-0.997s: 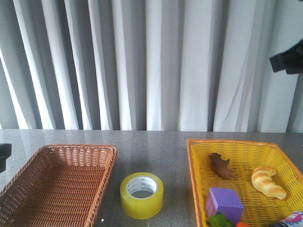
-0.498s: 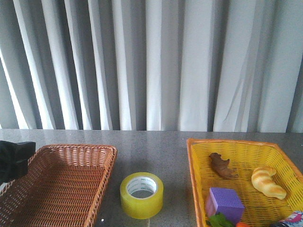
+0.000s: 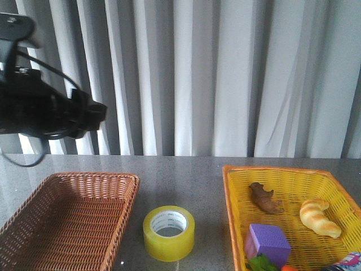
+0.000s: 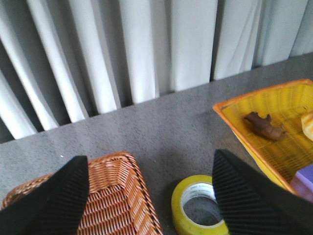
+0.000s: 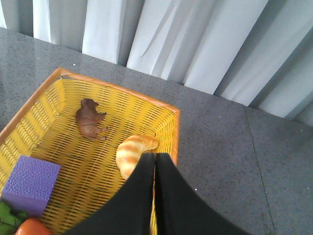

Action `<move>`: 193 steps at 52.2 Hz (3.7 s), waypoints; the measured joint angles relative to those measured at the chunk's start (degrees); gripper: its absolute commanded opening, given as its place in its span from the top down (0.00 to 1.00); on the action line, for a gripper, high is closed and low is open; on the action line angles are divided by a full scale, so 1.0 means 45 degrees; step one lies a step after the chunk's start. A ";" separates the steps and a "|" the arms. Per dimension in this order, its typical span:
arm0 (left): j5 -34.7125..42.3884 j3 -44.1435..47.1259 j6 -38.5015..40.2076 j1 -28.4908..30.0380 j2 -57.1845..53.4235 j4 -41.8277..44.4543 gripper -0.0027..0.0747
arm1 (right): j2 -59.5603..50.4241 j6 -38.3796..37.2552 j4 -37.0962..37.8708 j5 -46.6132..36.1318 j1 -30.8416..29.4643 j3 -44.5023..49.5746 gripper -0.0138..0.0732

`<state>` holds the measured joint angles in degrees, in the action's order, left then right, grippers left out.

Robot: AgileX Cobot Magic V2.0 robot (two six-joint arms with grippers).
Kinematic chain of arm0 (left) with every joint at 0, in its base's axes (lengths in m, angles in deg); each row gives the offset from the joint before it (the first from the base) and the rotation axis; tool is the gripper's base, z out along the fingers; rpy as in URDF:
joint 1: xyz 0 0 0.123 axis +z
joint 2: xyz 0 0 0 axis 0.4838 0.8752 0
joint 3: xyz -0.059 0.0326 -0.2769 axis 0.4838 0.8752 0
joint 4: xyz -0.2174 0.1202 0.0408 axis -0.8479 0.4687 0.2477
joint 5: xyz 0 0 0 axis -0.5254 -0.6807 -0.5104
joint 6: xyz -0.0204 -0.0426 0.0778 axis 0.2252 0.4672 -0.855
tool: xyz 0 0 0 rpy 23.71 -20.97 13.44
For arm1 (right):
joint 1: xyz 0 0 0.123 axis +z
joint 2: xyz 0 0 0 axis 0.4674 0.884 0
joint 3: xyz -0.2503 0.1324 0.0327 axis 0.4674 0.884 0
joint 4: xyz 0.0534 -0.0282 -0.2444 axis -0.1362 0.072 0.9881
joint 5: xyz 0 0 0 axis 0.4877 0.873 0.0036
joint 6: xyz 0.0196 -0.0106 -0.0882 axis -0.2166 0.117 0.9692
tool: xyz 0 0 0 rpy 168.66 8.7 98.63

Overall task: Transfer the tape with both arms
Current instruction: 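Withdraw the right gripper and bring the left gripper toward the tape, then lower the left gripper onto the tape roll rim and close it, then lift the tape with the left gripper over the brown basket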

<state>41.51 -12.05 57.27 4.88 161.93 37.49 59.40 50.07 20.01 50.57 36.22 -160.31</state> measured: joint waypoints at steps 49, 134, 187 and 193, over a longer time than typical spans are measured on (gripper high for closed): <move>-0.3771 -0.4556 0.0856 -0.0716 0.8936 -0.0069 0.32 | 0.0000 0.0000 0.0000 0.0036 -0.0022 0.0000 0.85; -0.3707 -0.4636 0.2075 -0.0661 1.0360 -0.0664 0.89 | 0.0000 0.0000 0.0005 0.0040 -0.0022 0.0000 0.85; -0.2556 -0.4549 0.1966 -0.0191 0.4994 0.0058 0.97 | 0.0000 0.0000 0.0005 0.0040 -0.0022 0.0000 0.85; -0.3833 -0.4549 0.1966 0.0682 0.4617 0.0703 0.97 | 0.0000 0.0000 0.0005 0.0040 -0.0022 0.0000 0.85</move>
<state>24.26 -32.52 66.12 7.95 182.70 40.66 59.40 50.07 20.04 50.75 36.12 -160.31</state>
